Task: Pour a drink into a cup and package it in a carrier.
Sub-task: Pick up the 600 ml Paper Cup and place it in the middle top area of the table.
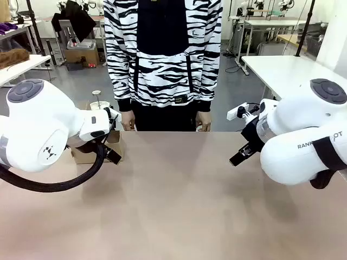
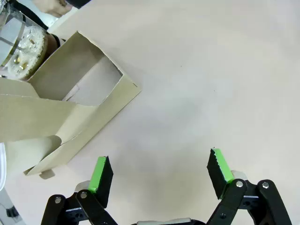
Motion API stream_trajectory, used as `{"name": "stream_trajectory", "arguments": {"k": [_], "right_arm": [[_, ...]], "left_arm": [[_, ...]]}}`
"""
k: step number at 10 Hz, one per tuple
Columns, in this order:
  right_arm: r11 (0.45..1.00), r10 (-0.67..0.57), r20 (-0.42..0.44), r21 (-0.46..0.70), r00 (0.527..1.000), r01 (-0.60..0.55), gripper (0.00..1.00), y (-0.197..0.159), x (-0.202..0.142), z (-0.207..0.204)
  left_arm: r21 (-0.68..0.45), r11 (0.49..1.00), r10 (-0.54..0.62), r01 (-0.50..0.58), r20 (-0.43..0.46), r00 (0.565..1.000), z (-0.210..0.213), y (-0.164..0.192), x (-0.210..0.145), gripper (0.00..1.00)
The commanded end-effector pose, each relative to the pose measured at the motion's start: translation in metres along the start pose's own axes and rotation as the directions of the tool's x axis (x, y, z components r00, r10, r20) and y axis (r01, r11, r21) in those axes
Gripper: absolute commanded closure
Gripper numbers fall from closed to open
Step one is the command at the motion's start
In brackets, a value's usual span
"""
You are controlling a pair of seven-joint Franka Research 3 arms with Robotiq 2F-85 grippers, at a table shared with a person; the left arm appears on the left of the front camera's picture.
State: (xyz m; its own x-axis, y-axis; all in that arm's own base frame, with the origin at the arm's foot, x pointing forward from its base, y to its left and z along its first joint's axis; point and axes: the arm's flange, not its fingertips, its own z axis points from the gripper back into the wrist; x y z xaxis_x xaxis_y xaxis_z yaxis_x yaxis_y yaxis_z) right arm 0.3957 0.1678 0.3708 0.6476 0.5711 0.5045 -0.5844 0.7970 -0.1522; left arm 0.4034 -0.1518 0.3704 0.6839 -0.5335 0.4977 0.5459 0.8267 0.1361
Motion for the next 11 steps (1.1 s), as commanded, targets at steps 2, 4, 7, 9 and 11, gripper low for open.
{"name": "stream_trajectory", "arguments": {"k": [2,4,7,9,11], "right_arm": [[1.000,0.000,0.000,0.000,1.000,0.000,0.00,0.0000,0.0000,0.0001],[1.000,0.000,0.000,0.000,1.000,0.000,0.00,0.0000,0.0000,0.0001],[1.000,0.000,0.000,0.000,1.000,0.000,0.00,0.0000,0.0000,0.0001],[1.000,0.000,0.000,0.000,1.000,0.000,0.00,0.0000,0.0000,0.0001],[1.000,0.001,0.000,0.000,1.000,-0.001,0.00,0.0001,0.0000,0.0000]], "left_arm": [[0.000,1.000,0.000,0.000,0.000,1.000,0.0000,0.0000,0.0000,0.00],[0.000,1.000,0.000,0.000,0.000,1.000,0.0000,0.0000,0.0000,0.00],[0.000,1.000,0.000,0.000,0.000,1.000,0.0000,0.0000,0.0000,0.00],[0.000,1.000,0.000,0.000,0.000,1.000,0.0000,0.0000,0.0000,0.00],[0.000,1.000,0.000,0.000,0.000,1.000,0.0000,0.0000,0.0000,0.00]]}}
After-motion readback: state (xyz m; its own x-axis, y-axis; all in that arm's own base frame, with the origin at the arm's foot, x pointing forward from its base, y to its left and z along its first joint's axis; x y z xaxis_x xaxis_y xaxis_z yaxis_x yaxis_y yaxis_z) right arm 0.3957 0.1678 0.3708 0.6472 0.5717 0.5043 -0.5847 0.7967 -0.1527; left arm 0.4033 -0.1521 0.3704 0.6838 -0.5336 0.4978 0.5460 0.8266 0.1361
